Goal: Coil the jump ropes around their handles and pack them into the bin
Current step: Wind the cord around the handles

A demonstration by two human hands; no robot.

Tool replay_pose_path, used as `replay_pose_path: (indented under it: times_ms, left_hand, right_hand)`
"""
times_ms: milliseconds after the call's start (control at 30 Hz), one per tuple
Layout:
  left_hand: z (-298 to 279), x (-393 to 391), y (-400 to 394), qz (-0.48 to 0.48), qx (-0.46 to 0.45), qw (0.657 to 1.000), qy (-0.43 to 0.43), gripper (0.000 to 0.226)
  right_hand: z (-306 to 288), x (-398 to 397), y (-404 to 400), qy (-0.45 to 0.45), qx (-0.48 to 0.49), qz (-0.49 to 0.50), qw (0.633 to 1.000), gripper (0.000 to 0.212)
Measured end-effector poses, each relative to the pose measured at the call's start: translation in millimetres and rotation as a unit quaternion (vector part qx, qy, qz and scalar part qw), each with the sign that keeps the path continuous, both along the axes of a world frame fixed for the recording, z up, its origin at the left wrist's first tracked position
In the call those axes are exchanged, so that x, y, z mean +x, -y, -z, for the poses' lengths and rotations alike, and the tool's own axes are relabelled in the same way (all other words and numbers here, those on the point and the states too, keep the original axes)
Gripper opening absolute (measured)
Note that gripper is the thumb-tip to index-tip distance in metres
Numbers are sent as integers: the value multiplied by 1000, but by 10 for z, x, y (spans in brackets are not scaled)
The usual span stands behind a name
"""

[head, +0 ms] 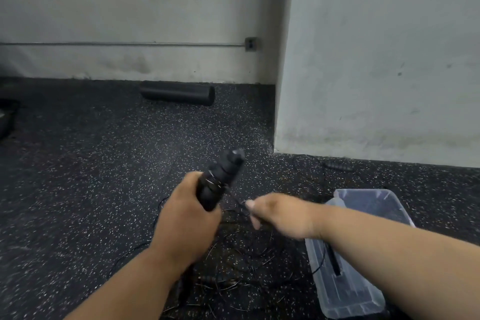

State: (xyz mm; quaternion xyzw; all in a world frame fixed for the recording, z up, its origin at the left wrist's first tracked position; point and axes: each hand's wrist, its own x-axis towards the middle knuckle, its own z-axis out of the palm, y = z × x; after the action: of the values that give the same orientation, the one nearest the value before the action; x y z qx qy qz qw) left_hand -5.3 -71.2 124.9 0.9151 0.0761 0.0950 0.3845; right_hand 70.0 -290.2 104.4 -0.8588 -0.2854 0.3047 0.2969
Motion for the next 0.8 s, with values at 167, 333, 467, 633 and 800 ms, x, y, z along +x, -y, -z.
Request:
replay_pose_path:
  times_ms: [167, 333, 467, 633, 800]
  left_hand:
    - [246, 116, -250, 47, 269, 957, -100, 55]
    - [256, -36, 140, 329, 240, 912, -54, 35]
    - [-28, -102, 228, 238, 68, 969, 13, 31]
    - [9, 94, -144, -51, 28, 997, -43, 55]
    - [269, 38, -135, 150, 267, 946, -111, 47]
  right_hand:
    - [-419, -391, -233, 197, -36, -126, 972, 33]
    - [-814, -33, -5, 191, 49, -27, 980, 38]
    - [-314, 273, 158, 25, 116, 72, 990, 44]
    - [11, -157, -31, 98, -43, -56, 993, 38]
    - [-495, -226, -211, 272, -12, -107, 956, 35]
